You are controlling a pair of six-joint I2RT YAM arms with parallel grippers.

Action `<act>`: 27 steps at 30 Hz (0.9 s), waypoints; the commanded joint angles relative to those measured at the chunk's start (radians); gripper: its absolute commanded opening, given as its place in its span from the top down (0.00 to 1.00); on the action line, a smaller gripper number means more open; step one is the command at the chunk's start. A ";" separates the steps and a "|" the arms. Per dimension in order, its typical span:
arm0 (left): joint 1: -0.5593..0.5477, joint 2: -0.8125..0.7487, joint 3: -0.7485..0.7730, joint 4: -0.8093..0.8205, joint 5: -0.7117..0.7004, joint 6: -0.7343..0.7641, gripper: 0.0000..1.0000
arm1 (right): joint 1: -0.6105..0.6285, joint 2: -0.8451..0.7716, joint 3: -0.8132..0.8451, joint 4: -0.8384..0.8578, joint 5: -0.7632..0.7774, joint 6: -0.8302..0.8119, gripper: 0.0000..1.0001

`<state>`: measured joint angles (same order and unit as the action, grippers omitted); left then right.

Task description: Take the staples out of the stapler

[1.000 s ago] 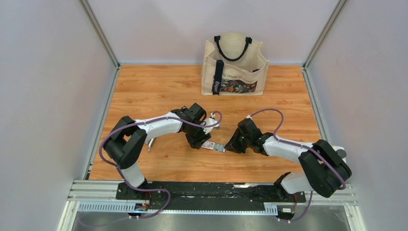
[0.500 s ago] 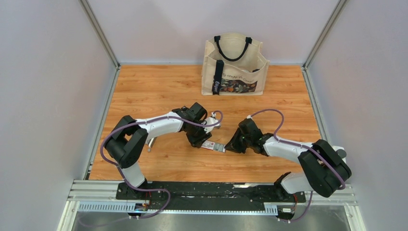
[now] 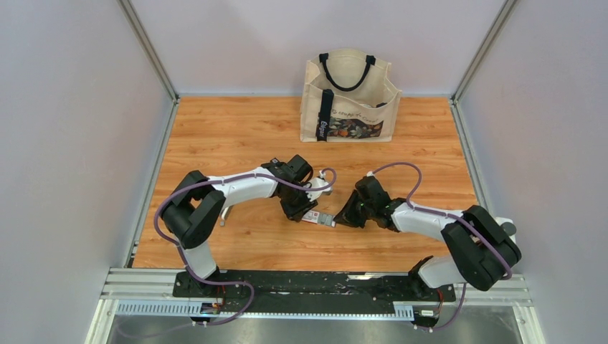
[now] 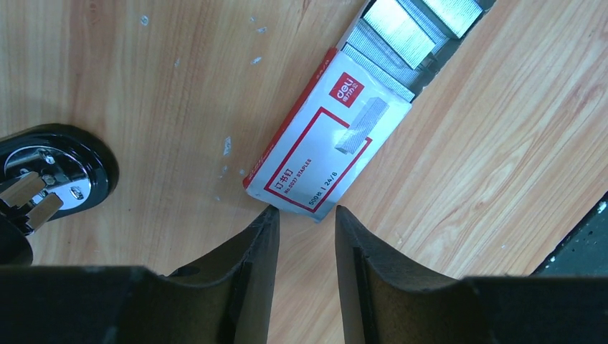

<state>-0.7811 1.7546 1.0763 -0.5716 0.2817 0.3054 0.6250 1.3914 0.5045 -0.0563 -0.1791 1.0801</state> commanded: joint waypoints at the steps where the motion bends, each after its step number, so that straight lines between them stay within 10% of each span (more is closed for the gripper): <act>1: -0.009 0.009 0.040 -0.020 0.016 0.034 0.57 | -0.004 0.020 0.025 0.026 -0.013 -0.009 0.88; 27: -0.024 0.011 0.039 -0.022 0.045 0.037 0.59 | 0.056 0.070 0.072 0.049 0.012 0.007 0.91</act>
<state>-0.7940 1.7657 1.0897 -0.5930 0.3016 0.3214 0.6617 1.4391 0.5404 -0.0372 -0.1810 1.0794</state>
